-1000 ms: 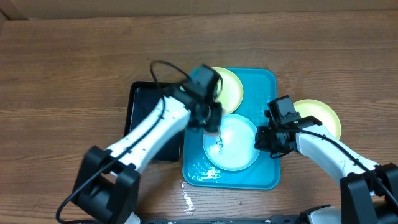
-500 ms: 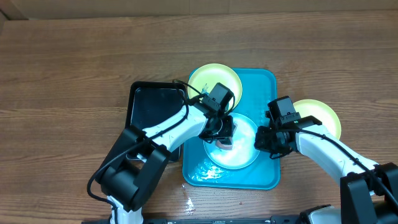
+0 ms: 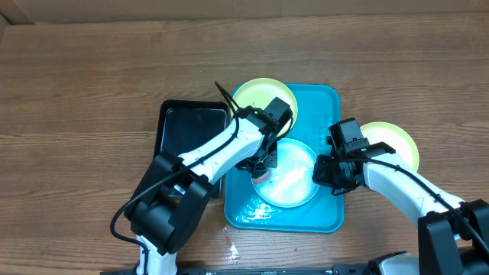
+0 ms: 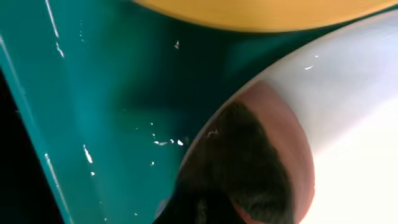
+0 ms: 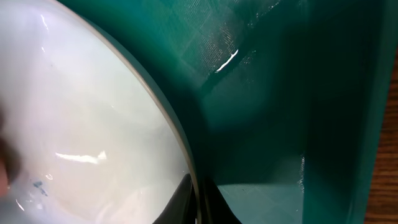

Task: Clean dirty plates on tray and stack at the side
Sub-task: 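Scrub the white plate with the sponge while the right gripper holds its rim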

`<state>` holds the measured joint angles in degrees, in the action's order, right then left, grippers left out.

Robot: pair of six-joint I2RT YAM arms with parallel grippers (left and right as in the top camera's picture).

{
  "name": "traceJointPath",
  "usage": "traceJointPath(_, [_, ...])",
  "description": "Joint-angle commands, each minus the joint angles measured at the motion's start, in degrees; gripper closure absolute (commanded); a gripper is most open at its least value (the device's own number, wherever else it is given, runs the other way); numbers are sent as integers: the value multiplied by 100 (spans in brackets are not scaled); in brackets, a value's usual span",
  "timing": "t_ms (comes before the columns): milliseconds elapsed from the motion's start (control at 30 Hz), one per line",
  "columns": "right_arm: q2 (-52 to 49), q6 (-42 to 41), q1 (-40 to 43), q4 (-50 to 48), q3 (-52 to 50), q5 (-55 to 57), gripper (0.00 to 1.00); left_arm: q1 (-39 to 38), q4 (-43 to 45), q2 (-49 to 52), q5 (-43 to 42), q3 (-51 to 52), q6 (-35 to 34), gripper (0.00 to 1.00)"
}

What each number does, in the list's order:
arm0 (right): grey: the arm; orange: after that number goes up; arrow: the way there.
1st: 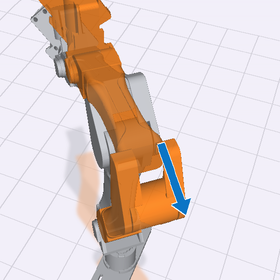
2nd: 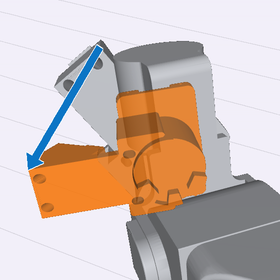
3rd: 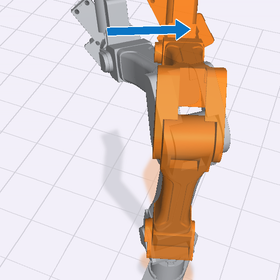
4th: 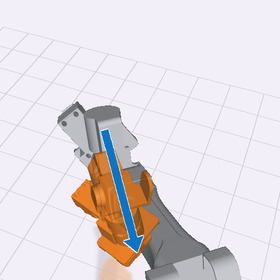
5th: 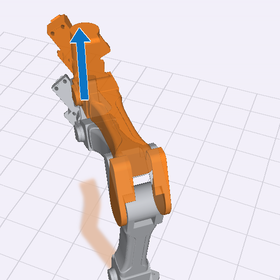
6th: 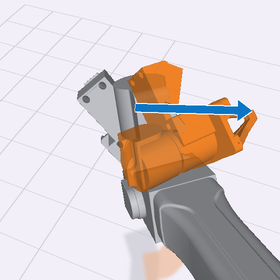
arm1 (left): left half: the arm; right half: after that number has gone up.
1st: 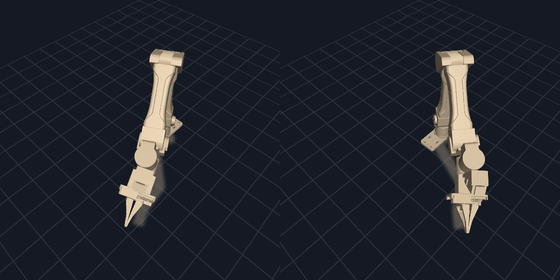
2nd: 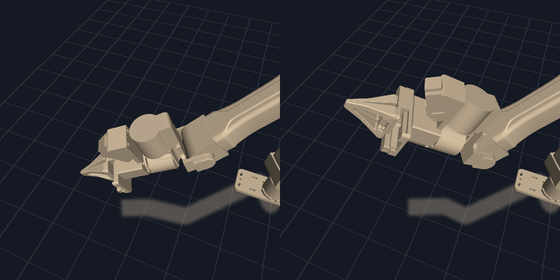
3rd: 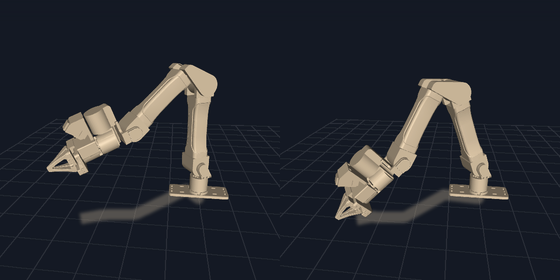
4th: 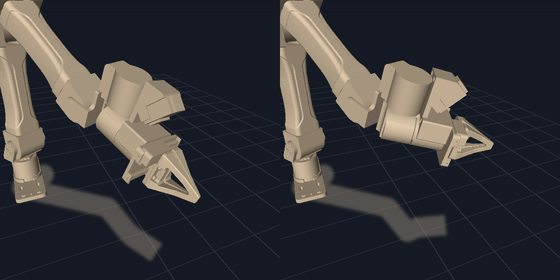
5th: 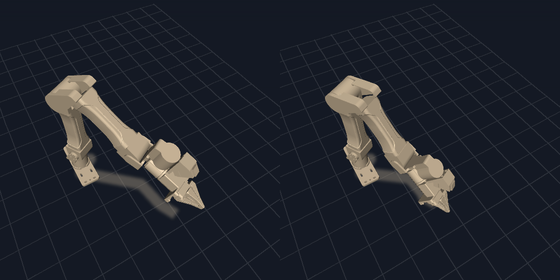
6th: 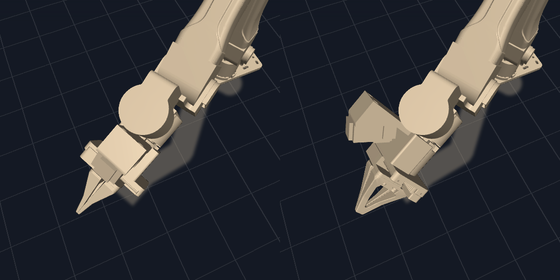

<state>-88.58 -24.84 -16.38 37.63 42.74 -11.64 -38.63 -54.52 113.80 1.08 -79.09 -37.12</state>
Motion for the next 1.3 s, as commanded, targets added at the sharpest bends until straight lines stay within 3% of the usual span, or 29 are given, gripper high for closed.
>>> traceJointPath(0, [-146,-68,-7,37,-79,258,96,33,11,170,581,-76,208,96])
traceJointPath(233, [-146,-68,-7,37,-79,258,96,-166,911,278,-2205,170,846,96])
traceJointPath(433, [-146,-68,-7,39,-79,258,96,-459,955,308,-2800,184,911,96])
traceJointPath(567, [-146,-68,-7,39,-79,258,96,-490,623,308,-2490,184,868,96])
traceJointPath(867, [-146,-68,-7,37,-79,256,96,-190,-356,306,-557,146,83,96])
traceJointPath(1133, [-146,-68,-7,63,-79,256,96,7,-549,306,581,-190,-166,96])
traceJointPath(1267, [-146,-68,-7,79,-79,258,96,116,-400,306,719,-289,-166,96])
